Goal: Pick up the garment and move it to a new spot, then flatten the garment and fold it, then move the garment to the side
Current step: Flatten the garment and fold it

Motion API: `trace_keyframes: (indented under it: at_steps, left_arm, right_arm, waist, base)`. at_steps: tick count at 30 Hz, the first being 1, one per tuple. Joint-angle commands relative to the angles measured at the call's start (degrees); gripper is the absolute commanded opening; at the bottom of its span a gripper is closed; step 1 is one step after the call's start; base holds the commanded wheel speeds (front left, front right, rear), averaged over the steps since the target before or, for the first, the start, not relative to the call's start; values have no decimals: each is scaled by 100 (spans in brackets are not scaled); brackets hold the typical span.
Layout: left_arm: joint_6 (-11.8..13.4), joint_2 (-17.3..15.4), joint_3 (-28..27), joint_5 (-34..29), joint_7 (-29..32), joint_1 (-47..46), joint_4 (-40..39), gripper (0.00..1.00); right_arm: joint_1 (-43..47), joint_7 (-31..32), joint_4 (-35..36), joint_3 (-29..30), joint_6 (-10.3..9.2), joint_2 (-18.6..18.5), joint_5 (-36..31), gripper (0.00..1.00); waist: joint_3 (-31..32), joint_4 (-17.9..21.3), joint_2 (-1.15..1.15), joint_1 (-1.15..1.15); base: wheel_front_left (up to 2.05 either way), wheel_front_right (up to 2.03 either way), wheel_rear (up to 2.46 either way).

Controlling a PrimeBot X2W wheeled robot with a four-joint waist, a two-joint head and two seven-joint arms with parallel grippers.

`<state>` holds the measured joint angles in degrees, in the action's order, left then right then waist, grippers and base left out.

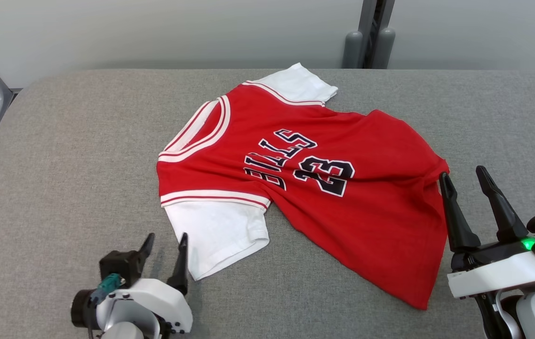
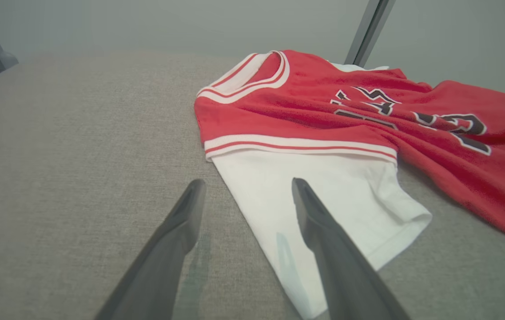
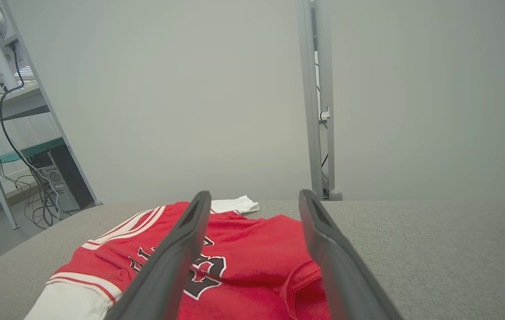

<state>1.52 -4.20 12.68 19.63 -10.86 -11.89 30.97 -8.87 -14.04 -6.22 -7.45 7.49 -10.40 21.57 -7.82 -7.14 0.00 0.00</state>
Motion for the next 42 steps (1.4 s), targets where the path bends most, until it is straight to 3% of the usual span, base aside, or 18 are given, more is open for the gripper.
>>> trace_keyframes:
  at_steps: [1,6,14,21,22,23,24,25,34,42]
  left_arm:
    - [-37,10,74,13,70,40,-14,100]
    - [-153,35,395,15,415,136,43,100]
    - [61,48,443,81,771,171,106,100]
    - [9,56,484,238,1043,169,114,100]
    - [-18,56,492,265,1073,169,113,62]
    - [-18,56,492,265,1073,169,113,62]
    - [-63,58,500,306,1077,166,101,26]
    - [-104,66,485,356,1062,164,75,0]
    - [-93,-63,256,479,525,42,-302,0]
    - [95,-241,-3,488,55,30,-741,0]
  right_arm:
    - [25,38,33,29,0,-50,-13,100]
    - [24,74,56,31,0,-57,-8,100]
    - [-9,58,44,40,0,-21,20,100]
    - [-65,19,9,36,0,-26,34,100]
    - [-67,15,2,31,0,-26,35,100]
    - [-67,15,2,31,0,-26,35,100]
    - [-68,10,-6,31,0,-27,36,100]
    - [-68,7,-15,31,0,-32,38,100]
    - [234,15,-214,180,0,68,136,100]
    - [846,124,-490,310,0,400,396,100]
  waist:
    - [-18,-14,0,0]
    - [-68,-5,0,0]
    - [-148,70,0,0]
    - [-201,130,0,0]
    - [-207,139,0,0]
    - [-207,139,0,0]
    - [-212,146,0,0]
    - [-214,151,0,0]
    - [-118,173,0,0]
    - [-20,298,0,0]
  base:
    - [0,0,0]
    - [0,0,0]
    - [0,0,0]
    - [0,0,0]
    - [0,0,0]
    - [0,0,0]
    - [0,0,0]
    - [0,0,0]
    - [0,0,0]
    - [0,0,0]
